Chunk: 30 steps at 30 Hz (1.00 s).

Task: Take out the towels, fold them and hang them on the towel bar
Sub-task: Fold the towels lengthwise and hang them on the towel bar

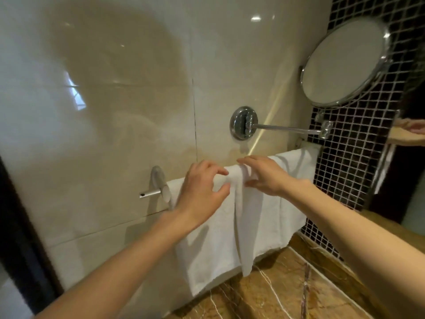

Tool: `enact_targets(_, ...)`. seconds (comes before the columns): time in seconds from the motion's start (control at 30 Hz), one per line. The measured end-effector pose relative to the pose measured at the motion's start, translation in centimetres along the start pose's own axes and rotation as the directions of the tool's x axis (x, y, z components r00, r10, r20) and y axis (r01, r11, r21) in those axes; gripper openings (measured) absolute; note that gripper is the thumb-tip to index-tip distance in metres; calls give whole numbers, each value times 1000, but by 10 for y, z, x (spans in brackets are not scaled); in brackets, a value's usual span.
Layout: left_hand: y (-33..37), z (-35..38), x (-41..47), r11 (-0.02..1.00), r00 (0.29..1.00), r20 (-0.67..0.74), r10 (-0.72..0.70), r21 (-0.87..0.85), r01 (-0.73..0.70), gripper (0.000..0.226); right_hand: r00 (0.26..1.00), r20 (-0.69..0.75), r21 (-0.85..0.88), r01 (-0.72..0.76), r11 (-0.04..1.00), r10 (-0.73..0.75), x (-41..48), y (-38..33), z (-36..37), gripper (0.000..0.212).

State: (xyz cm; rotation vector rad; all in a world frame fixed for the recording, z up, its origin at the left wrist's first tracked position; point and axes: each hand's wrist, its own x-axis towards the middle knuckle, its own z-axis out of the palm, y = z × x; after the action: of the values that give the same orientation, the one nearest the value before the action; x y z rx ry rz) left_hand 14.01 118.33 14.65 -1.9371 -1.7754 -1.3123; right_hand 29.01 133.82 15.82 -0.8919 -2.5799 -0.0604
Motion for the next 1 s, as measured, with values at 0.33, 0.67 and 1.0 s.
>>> enact_targets(0.33, 1, 53, 88, 847, 889, 436, -141, 518, -119, 39, 1000, -11, -119, 1, 993, -2, 9, 18, -1, 40)
enact_targets(0.67, 1, 65, 109, 939, 777, 609, -162, 337, -69, 19, 997, -66, -86, -36, 996, 31, 12, 40, 6, 29)
enact_targets(1.0, -13, 62, 111, 906, 783, 592, -192, 413, -90, 20, 996, -37, -81, -90, 993, 87, -2, 52, 1, 55)
